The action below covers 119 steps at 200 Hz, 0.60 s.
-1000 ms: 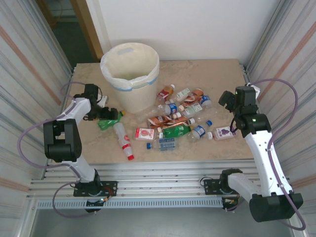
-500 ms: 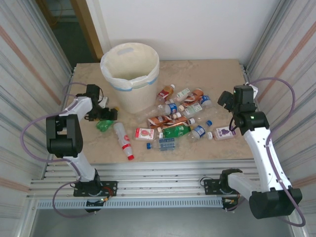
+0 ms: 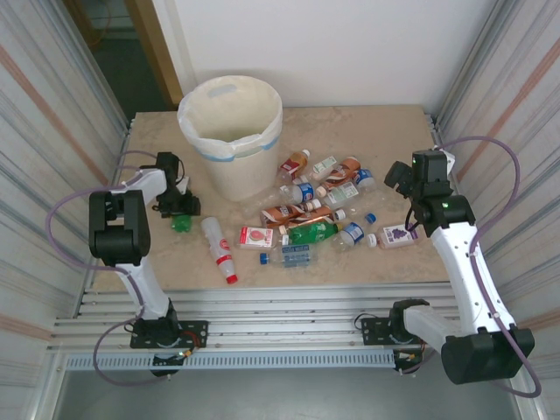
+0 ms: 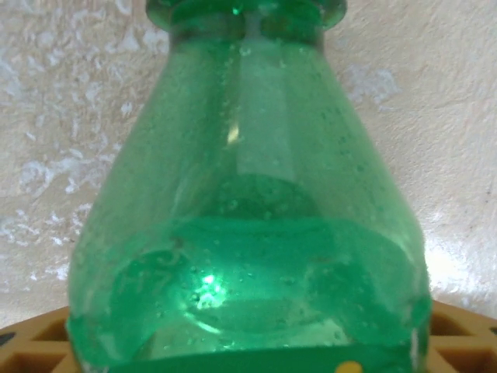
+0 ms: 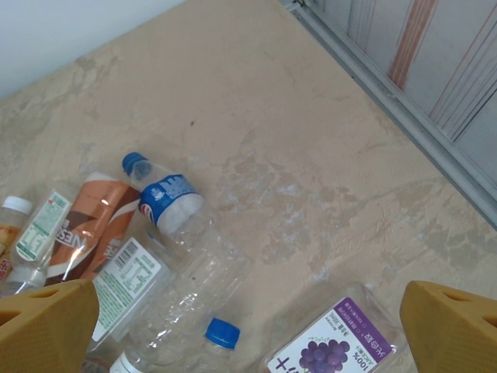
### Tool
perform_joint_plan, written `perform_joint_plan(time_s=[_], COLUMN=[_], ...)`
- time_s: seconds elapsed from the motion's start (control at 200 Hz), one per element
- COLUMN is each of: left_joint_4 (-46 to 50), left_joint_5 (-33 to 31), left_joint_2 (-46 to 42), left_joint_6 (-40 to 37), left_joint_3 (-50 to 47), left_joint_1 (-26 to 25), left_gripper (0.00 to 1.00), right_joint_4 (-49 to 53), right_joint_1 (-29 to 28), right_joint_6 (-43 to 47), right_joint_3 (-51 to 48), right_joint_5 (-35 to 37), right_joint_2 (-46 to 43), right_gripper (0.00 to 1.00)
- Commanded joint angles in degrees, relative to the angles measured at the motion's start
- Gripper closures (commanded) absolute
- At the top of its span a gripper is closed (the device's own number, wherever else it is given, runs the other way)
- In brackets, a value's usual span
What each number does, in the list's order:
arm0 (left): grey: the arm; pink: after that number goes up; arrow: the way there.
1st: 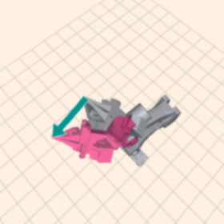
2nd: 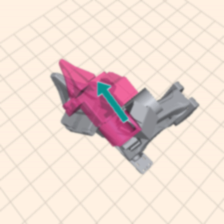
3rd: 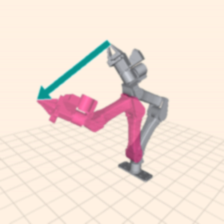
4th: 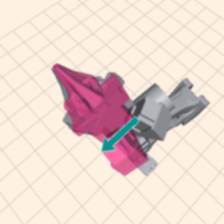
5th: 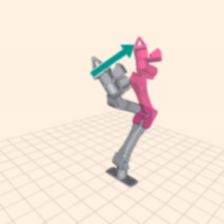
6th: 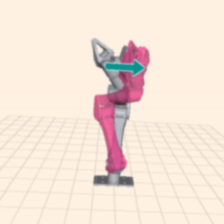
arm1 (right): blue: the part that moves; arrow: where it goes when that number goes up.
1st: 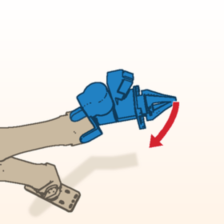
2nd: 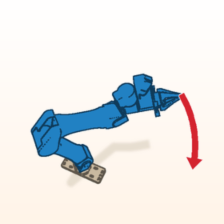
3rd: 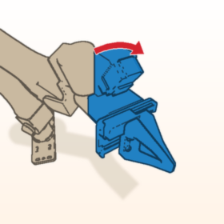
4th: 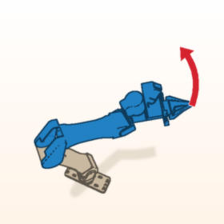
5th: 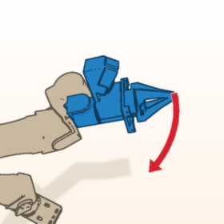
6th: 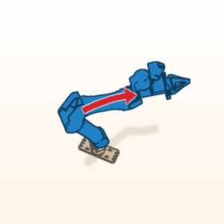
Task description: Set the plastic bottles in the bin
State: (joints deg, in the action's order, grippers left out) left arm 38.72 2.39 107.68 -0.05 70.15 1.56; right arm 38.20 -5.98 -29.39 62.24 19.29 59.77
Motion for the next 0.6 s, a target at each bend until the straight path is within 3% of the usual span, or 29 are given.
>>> perform_joint_plan(time_s=[0.0,0.225,0.591], left_joint_4=[-1.0,-0.9,-2.4], left_joint_5=[-0.6,-2.3,-2.3], left_joint_2=[0.5,-6.7,-31.3], left_joint_6=[0.8,2.5,11.0], left_joint_3=[-0.1,-2.6,-8.9], left_joint_1=[0.5,0.6,-0.5], left_gripper=[0.49,0.54,0.58], right_joint_4=[0.1,-0.2,-0.5], right_joint_1=[-0.2,-0.2,-0.2], right_joint_6=[0.6,0.1,-0.5], right_joint_3=[1.2,0.9,0.2], right_joint_5=[0.1,1.8,3.1], right_joint_2=[0.2,0.1,1.1], right_gripper=[0.02,0.02,0.02])
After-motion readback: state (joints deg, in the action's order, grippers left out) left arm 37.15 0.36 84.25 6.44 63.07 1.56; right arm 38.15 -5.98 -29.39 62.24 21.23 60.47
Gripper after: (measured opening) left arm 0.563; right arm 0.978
